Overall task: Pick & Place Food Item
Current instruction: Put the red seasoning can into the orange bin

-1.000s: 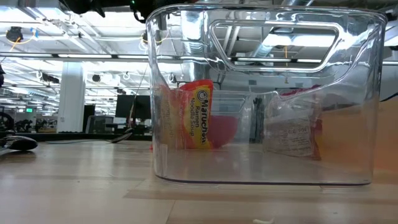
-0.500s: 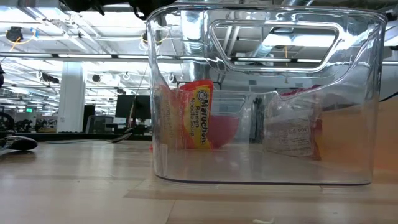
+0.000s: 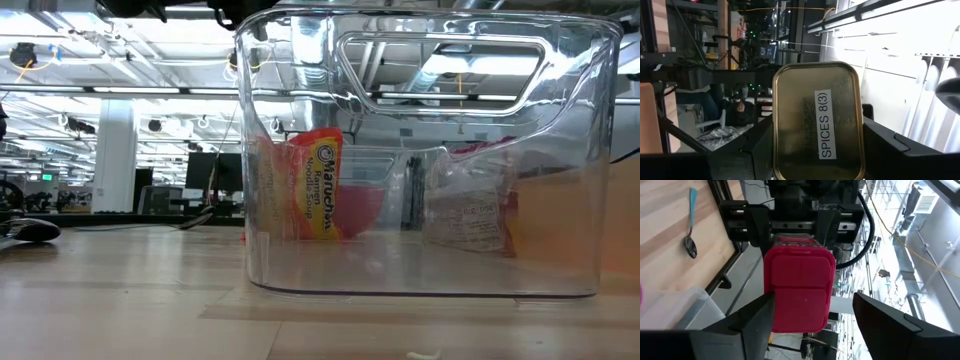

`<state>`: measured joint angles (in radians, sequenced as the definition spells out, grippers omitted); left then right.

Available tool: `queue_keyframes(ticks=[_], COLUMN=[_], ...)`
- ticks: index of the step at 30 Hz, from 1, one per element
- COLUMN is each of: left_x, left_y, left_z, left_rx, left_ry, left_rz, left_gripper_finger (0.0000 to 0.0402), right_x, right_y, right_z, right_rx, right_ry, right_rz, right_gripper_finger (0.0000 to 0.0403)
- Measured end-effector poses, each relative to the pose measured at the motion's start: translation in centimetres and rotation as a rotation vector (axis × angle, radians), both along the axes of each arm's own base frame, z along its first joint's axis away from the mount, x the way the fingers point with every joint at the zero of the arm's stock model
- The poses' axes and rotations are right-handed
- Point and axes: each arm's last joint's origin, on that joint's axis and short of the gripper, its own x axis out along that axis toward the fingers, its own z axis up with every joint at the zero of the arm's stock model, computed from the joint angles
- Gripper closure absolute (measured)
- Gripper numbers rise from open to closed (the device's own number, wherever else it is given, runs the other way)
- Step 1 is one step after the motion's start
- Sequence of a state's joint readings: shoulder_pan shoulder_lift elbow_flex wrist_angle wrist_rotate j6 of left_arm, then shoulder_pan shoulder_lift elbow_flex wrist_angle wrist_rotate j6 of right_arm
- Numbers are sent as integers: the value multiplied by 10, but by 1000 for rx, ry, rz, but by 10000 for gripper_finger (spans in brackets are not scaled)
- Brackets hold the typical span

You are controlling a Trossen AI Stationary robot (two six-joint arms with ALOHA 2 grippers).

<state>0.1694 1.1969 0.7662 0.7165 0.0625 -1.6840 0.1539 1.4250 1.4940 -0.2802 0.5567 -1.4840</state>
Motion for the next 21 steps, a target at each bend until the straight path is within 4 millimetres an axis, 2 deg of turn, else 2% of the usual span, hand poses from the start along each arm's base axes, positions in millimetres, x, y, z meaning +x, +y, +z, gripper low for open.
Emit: queue_keyframes(ticks=[11, 17, 21], left_x=[0, 0, 0], left_y=[0, 0, 0], left_z=[0, 0, 0], left_rx=[4, 5, 4], left_ry=[-5, -4, 0], left_rz=[-6, -4, -2], left_gripper_finger=[191, 191, 191], right_x=[-2, -4, -7], right_y=[14, 23, 21], right_z=[-1, 14, 19], right_rx=[-1, 134, 143], right_ry=[-2, -231, -301], right_rz=[1, -153, -283], right_gripper_finger=[143, 143, 143])
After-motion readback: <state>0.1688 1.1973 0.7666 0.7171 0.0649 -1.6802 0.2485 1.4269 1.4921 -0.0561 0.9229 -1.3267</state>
